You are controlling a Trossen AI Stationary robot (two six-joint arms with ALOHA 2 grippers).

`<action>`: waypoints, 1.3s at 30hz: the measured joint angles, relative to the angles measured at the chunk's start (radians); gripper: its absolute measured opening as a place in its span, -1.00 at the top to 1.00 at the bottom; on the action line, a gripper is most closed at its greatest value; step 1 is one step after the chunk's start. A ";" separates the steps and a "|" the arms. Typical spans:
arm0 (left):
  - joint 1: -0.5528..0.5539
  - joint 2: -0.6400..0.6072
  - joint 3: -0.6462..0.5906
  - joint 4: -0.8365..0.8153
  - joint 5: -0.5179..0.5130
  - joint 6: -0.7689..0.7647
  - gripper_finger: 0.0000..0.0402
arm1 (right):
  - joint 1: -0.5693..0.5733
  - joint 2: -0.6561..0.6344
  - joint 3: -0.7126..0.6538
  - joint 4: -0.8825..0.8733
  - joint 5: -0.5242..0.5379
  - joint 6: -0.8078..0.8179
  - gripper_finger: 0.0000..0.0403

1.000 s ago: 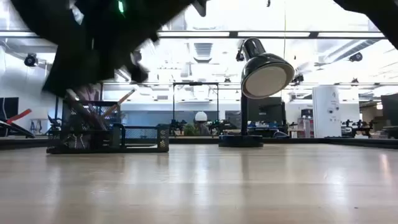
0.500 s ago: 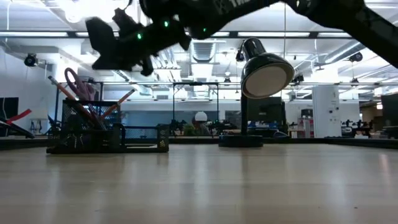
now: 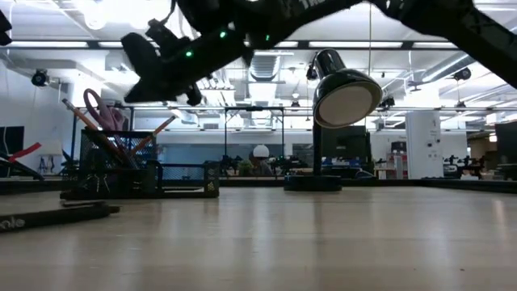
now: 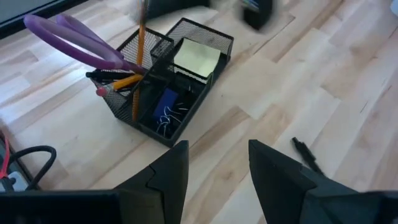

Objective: Pick and place office supplies into organizer
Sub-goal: Put the black pen into the black desk organizer

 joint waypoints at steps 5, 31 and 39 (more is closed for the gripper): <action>0.000 0.000 -0.001 0.000 0.003 0.000 0.26 | 0.079 -0.067 0.000 -0.530 -0.178 -0.047 0.96; 0.000 0.027 -0.028 0.056 -0.008 0.002 0.26 | 0.357 0.125 0.065 -0.514 -0.115 -0.547 -0.03; 0.000 0.027 -0.028 0.076 -0.004 0.008 0.26 | 0.348 0.135 0.062 -0.545 -0.125 -0.434 0.23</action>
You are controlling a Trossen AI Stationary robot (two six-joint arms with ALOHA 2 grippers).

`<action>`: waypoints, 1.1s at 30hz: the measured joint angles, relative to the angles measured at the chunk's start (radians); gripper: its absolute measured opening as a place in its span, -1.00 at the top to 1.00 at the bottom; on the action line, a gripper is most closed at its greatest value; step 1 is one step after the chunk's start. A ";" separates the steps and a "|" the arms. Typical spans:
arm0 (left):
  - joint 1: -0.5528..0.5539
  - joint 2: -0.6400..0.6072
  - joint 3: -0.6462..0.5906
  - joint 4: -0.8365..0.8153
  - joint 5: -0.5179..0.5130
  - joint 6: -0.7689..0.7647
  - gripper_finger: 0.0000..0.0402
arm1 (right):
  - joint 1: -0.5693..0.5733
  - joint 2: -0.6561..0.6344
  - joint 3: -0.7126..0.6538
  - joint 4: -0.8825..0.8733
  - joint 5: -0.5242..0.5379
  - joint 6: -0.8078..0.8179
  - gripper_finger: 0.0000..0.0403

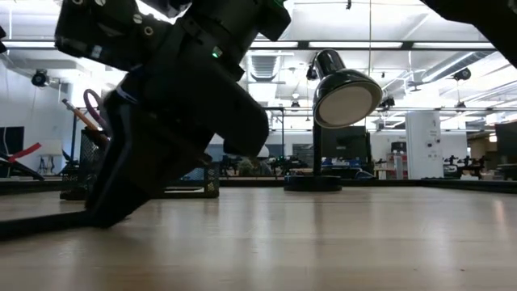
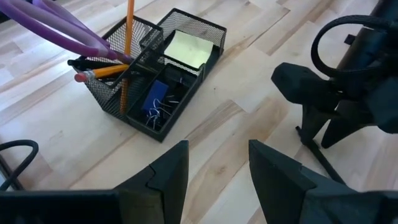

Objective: Pick and place office supplies into organizer
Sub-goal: Put the black pen into the black desk organizer

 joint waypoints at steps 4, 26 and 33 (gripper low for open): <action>0.000 0.000 0.000 0.000 0.000 0.000 0.26 | -0.007 -0.002 -0.017 -0.029 -0.027 0.020 0.53; 0.000 0.000 0.000 -0.006 0.001 0.028 0.26 | -0.092 -0.083 0.037 0.000 -0.123 0.582 0.96; -0.001 -0.001 0.013 -0.030 0.007 0.028 0.26 | -0.130 -0.124 0.108 -0.050 0.102 0.716 0.96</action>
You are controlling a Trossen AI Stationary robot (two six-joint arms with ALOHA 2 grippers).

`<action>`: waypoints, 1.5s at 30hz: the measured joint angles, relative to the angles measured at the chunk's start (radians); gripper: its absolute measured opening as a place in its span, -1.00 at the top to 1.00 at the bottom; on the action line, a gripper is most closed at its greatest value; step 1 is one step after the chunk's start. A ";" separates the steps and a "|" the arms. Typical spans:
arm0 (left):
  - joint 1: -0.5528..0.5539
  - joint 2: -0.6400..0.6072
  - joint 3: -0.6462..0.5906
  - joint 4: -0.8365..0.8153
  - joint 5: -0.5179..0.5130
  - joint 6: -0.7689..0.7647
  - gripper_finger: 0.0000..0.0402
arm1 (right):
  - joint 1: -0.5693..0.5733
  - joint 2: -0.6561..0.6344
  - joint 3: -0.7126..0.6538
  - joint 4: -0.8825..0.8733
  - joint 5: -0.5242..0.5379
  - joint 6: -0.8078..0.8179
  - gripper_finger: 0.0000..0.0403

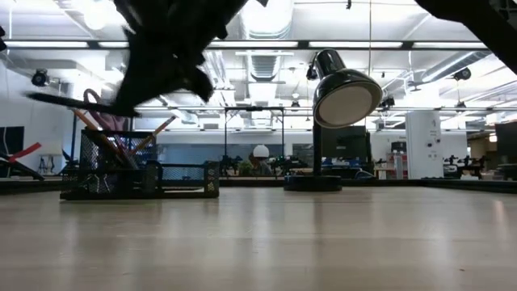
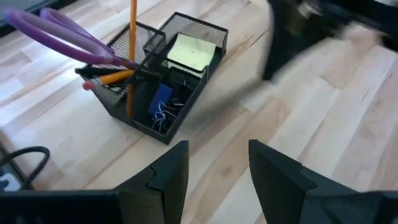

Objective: Pick and place office supplies into organizer
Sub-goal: Put the black pen into the black desk organizer

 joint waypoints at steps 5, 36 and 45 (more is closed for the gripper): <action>0.000 0.000 0.026 -0.046 -0.001 0.032 0.26 | -0.037 -0.012 0.063 -0.050 0.048 0.089 0.96; 0.000 -0.002 0.040 -0.045 0.053 0.076 0.26 | -0.075 -0.012 0.125 -0.167 0.846 -1.410 0.96; -0.001 -0.002 0.040 -0.045 0.053 0.123 0.26 | -0.075 -0.005 0.115 -0.178 0.779 -1.490 0.96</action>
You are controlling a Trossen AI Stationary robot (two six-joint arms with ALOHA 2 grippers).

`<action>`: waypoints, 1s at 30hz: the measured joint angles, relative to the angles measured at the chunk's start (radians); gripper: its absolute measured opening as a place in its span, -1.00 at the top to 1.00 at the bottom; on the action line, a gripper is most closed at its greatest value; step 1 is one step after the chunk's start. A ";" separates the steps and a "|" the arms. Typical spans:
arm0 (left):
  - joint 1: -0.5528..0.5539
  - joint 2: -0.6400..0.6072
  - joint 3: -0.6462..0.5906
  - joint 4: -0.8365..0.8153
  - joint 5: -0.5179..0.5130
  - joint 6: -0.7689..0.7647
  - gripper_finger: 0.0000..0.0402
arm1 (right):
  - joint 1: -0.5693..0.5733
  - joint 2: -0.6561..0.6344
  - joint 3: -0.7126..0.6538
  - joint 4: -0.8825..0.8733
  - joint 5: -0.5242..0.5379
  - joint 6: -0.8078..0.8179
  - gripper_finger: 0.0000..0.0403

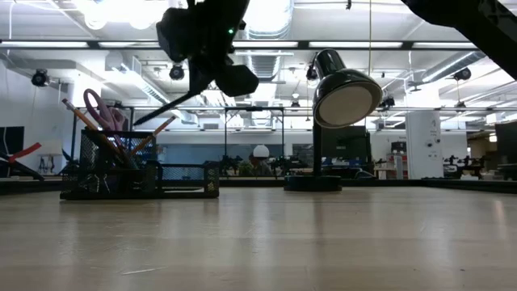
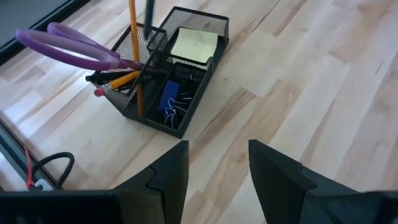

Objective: Pick and place office supplies into organizer
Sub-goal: Put the black pen into the black desk organizer, then return to Home Position

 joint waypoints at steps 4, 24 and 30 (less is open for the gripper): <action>0.000 0.000 0.000 0.000 0.000 0.007 0.26 | -0.001 0.017 -0.015 0.037 -0.035 -0.052 0.96; 0.001 -0.001 0.008 0.000 0.051 0.007 0.26 | -0.013 0.080 -0.036 0.231 -0.158 -0.173 0.77; 0.001 -0.001 0.005 0.000 0.051 0.007 0.26 | -0.005 0.081 -0.045 0.298 -0.163 -0.160 0.58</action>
